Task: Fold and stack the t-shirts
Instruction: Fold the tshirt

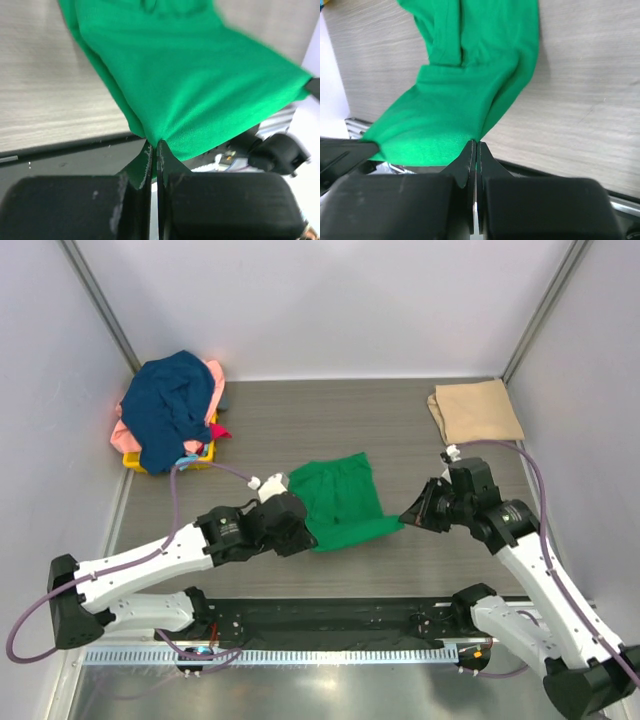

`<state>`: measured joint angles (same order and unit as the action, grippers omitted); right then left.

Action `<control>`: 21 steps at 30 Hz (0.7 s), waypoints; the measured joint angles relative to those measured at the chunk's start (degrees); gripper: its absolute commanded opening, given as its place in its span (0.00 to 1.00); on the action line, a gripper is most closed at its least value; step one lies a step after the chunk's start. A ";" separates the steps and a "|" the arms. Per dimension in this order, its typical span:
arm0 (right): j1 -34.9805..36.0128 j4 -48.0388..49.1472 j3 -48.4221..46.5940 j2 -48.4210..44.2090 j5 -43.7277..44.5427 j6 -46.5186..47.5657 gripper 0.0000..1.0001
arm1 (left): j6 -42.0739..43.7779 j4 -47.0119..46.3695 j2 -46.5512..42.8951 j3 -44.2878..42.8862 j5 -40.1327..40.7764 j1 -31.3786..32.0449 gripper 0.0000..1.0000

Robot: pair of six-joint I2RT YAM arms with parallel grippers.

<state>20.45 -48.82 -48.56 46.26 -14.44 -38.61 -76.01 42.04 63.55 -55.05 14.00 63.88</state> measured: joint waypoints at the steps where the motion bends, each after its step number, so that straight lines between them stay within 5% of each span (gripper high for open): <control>1: 0.02 -0.04 -1.33 1.70 0.44 0.28 0.01 | 0.20 0.76 0.15 -1.18 0.48 -0.72 0.00; 13: 0.39 5.95 -15.69 25.42 2.58 3.48 0.01 | 9.27 0.70 7.15 -6.47 -6.16 -21.09 0.00; 21: -0.46 9.84 -25.03 41.27 3.37 5.53 0.01 | 17.29 -0.09 21.22 -14.84 -14.27 -32.72 0.00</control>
<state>19.99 -38.98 -73.58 87.53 -11.07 -33.08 -58.72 41.95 84.77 -69.89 -0.27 31.16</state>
